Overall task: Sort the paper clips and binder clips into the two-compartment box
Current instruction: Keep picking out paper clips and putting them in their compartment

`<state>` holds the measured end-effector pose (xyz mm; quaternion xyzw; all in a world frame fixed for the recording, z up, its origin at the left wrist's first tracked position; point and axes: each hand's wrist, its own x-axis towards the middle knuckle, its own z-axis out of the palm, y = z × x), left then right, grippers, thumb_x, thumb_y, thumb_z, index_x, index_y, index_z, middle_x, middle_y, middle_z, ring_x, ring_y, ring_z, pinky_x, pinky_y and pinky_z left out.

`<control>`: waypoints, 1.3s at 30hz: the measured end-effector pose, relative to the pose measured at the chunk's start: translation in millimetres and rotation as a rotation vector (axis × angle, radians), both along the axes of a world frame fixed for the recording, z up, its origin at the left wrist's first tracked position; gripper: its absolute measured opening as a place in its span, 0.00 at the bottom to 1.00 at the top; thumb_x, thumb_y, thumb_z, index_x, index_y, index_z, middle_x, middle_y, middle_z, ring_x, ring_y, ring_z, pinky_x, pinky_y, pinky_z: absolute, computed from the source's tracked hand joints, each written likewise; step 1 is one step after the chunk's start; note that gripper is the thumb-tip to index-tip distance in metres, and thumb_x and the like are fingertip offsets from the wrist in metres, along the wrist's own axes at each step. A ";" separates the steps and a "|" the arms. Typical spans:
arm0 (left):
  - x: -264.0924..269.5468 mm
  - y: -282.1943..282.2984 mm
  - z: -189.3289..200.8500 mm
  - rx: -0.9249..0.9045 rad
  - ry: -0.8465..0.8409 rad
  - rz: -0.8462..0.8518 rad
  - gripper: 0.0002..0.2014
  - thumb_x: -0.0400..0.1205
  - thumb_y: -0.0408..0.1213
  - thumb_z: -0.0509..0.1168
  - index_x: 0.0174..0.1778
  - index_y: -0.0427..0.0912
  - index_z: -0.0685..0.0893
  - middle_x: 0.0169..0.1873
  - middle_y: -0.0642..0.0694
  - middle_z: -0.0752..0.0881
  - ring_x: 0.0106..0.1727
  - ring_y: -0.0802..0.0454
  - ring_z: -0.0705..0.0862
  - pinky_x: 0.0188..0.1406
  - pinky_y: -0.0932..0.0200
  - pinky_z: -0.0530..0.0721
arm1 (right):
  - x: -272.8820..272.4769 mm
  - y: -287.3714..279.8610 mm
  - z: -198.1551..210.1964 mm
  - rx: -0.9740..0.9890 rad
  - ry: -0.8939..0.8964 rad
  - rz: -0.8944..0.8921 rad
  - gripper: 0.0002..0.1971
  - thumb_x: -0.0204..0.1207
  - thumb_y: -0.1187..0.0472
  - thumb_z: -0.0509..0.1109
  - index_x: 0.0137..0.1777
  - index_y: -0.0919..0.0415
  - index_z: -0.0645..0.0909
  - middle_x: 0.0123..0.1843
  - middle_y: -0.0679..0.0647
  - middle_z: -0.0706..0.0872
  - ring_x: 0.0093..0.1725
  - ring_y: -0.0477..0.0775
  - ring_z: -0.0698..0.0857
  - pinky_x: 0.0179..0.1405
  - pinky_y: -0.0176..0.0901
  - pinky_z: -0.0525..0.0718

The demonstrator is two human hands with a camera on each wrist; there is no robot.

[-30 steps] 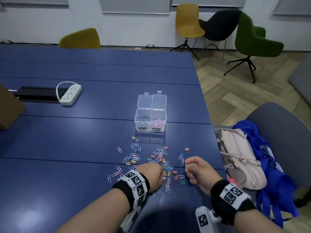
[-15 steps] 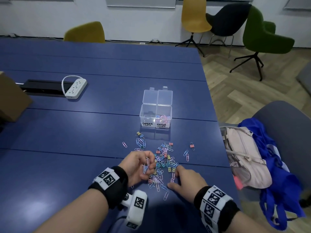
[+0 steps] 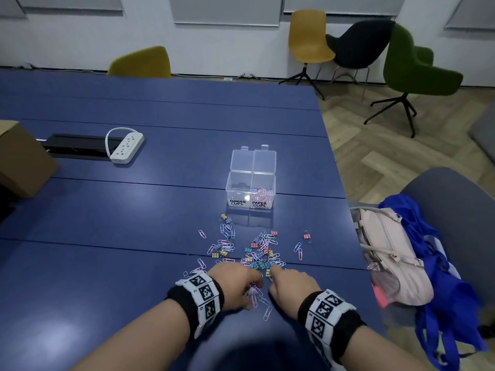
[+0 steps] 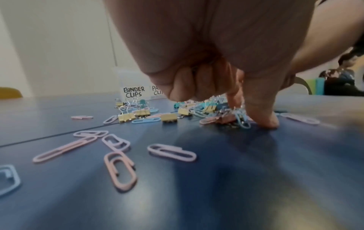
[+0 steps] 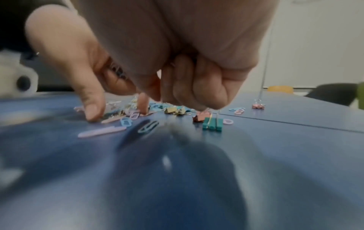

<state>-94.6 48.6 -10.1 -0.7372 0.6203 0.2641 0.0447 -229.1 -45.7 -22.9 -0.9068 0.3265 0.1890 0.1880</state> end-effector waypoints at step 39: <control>110.5 -150.5 64.2 -0.215 0.662 0.724 0.12 0.83 0.26 0.56 0.35 0.43 0.69 0.28 0.43 0.80 0.24 0.51 0.74 0.19 0.61 0.73 | 170.2 -149.7 98.0 0.254 -0.132 -0.308 0.11 0.80 0.65 0.62 0.35 0.59 0.76 0.26 0.53 0.86 0.29 0.54 0.81 0.20 0.31 0.78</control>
